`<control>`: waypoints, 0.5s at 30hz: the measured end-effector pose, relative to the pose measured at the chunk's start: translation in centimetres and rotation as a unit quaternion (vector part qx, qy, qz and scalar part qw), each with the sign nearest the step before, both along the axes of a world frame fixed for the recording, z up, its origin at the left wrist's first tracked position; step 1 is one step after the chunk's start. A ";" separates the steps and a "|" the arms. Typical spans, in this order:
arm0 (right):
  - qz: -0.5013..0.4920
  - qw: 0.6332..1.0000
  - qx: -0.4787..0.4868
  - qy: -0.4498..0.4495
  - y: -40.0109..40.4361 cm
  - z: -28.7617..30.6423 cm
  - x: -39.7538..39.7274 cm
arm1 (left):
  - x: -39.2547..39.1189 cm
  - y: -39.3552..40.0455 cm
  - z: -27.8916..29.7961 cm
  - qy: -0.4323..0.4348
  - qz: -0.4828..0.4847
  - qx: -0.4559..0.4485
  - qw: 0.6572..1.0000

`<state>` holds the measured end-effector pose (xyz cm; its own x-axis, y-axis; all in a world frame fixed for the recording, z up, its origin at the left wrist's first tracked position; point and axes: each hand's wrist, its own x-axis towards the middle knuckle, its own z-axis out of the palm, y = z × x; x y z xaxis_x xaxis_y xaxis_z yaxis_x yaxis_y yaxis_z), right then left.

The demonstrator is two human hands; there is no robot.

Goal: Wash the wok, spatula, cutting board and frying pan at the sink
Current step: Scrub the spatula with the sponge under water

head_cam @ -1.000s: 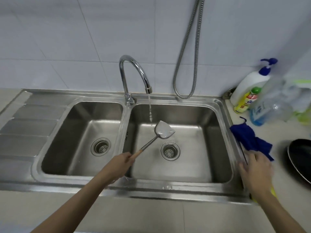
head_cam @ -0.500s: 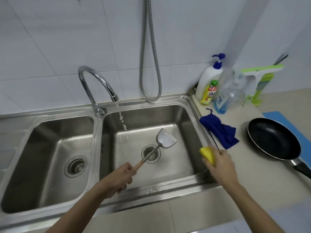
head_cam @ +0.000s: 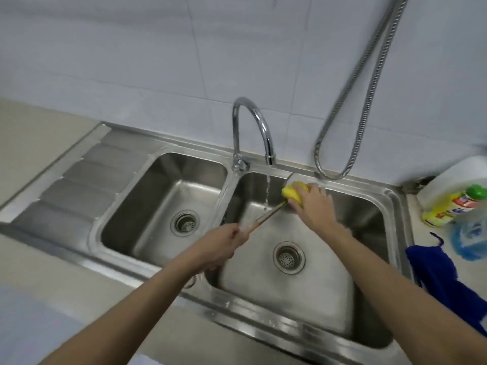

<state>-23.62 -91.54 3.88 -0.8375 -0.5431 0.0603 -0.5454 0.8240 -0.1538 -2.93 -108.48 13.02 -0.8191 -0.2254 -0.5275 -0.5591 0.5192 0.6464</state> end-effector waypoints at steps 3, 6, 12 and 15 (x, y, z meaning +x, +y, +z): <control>0.016 0.997 0.036 0.067 -2.8 -0.5 -2.6 | 0.8 -0.4 -0.2 0.000 -0.006 -0.085 0.996; -0.014 0.998 0.002 0.055 -4.7 -1.4 -3.5 | 1.5 -0.4 -1.3 -0.005 0.025 -0.089 0.996; 0.142 0.988 -0.048 -0.033 -7.9 -4.1 -0.3 | 1.8 0.3 -2.0 -0.023 0.093 -0.060 0.994; 0.072 0.997 -0.026 0.017 -8.1 -4.3 -0.7 | 3.7 0.3 -1.5 -0.039 0.140 0.008 0.989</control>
<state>-24.36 -99.61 -0.40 -0.7477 -0.6534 0.1188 -0.6635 0.7276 -0.1742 0.77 -108.14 11.49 -0.6818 -0.4293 -0.5923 -0.7287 0.3264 0.6021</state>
